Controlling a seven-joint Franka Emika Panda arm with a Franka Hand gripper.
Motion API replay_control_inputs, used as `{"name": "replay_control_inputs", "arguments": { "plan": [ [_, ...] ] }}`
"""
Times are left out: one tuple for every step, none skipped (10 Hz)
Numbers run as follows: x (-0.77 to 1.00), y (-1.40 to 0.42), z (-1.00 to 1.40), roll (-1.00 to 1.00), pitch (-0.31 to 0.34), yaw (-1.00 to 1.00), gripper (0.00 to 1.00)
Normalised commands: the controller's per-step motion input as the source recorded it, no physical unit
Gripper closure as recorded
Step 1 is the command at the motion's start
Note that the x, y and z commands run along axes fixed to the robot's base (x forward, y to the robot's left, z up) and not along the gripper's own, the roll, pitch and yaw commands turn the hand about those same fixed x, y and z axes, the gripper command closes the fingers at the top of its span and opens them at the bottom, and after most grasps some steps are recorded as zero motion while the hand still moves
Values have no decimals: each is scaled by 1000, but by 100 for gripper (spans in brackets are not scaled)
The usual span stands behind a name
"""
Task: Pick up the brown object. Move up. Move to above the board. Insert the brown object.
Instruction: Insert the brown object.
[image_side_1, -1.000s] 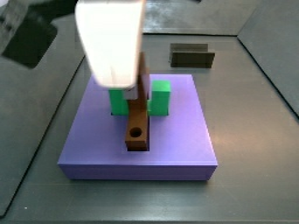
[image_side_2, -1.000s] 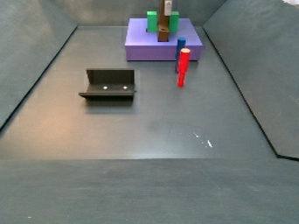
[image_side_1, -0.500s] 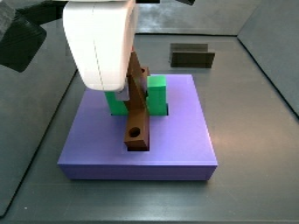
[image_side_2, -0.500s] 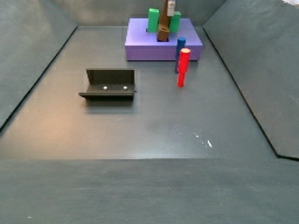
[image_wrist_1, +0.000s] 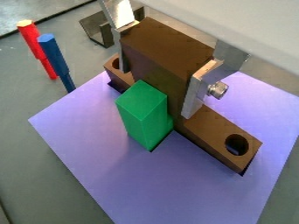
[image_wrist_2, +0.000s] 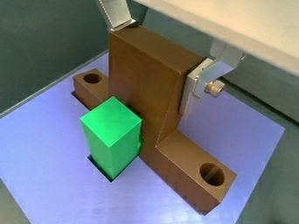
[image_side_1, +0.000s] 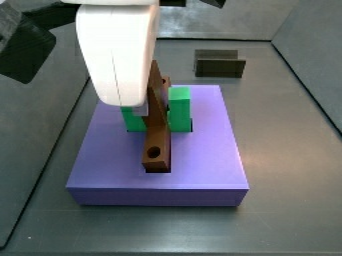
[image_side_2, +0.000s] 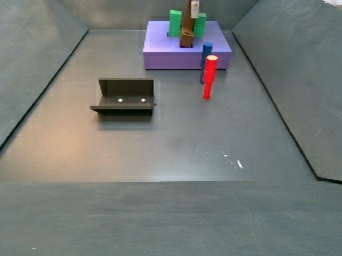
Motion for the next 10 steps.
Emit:
{"name": "replay_control_inputs", "arguments": {
  "plan": [
    [306,-131,0,84,410,57,100],
    [394,-83,17,56,449,86,100],
    [411,-83,3,14,461,120,100],
    [386,-111,0,9,436,177,100],
    [369,-111,-43,29,417,200,100],
    [380,-69,-86,60,404,191,100],
    [411,-83,-131,57,423,231,100],
    [463,-86,-166,17,396,214,100],
    [540,0,-283,0,333,63,100],
    [646,-29,-266,-23,283,0,100]
  ]
}}
